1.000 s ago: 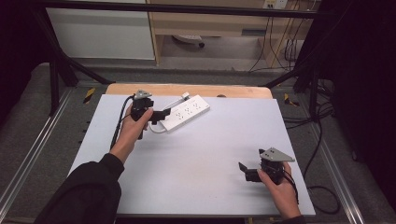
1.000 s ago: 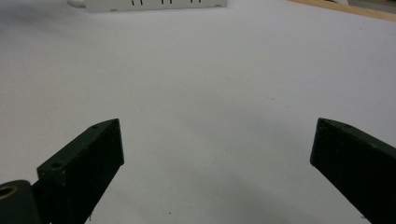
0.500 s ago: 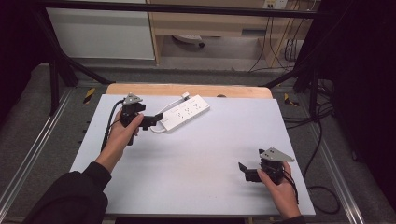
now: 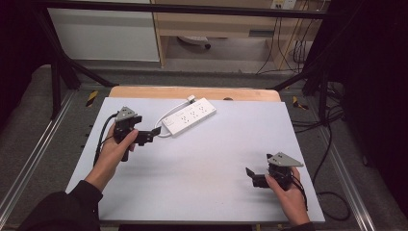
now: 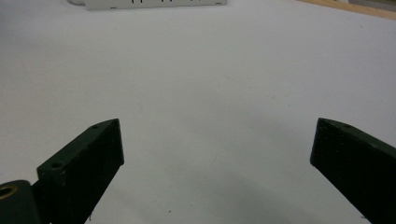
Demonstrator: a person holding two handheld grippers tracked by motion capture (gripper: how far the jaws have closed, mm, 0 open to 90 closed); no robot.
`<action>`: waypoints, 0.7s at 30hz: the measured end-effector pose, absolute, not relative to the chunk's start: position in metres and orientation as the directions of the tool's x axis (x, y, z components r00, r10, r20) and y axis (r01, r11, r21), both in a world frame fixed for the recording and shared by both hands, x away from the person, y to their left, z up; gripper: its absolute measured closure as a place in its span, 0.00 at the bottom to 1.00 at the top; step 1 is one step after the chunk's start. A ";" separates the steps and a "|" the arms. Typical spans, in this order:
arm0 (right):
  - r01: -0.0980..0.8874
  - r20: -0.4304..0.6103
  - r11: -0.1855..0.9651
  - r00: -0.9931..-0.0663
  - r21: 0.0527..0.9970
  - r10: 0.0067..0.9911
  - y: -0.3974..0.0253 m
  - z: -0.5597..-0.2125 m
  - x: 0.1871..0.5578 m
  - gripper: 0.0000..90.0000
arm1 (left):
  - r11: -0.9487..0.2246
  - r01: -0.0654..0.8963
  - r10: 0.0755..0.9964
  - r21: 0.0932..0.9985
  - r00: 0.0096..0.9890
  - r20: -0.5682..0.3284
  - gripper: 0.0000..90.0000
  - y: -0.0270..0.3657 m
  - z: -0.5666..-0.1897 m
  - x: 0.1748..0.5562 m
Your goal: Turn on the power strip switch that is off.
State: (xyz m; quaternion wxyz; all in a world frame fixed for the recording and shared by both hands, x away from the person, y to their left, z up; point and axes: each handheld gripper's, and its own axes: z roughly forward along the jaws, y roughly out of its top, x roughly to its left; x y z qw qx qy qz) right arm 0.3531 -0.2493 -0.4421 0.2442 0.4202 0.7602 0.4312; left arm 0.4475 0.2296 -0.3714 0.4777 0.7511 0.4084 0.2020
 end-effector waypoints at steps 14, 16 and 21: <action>0.429 -0.011 0.279 -0.529 0.859 0.849 -0.249 -0.443 0.354 0.04 | -0.136 0.416 0.828 0.899 0.546 -0.127 0.09 0.271 -0.398 0.387; 0.429 -0.014 0.282 -0.529 0.858 0.848 -0.249 -0.443 0.355 0.04 | -0.109 0.421 0.839 0.900 0.525 -0.145 0.09 0.279 -0.402 0.377; 0.433 -0.014 0.284 -0.529 0.856 0.849 -0.248 -0.443 0.355 0.04 | -0.108 0.430 0.841 0.896 0.520 -0.148 0.10 0.291 -0.409 0.357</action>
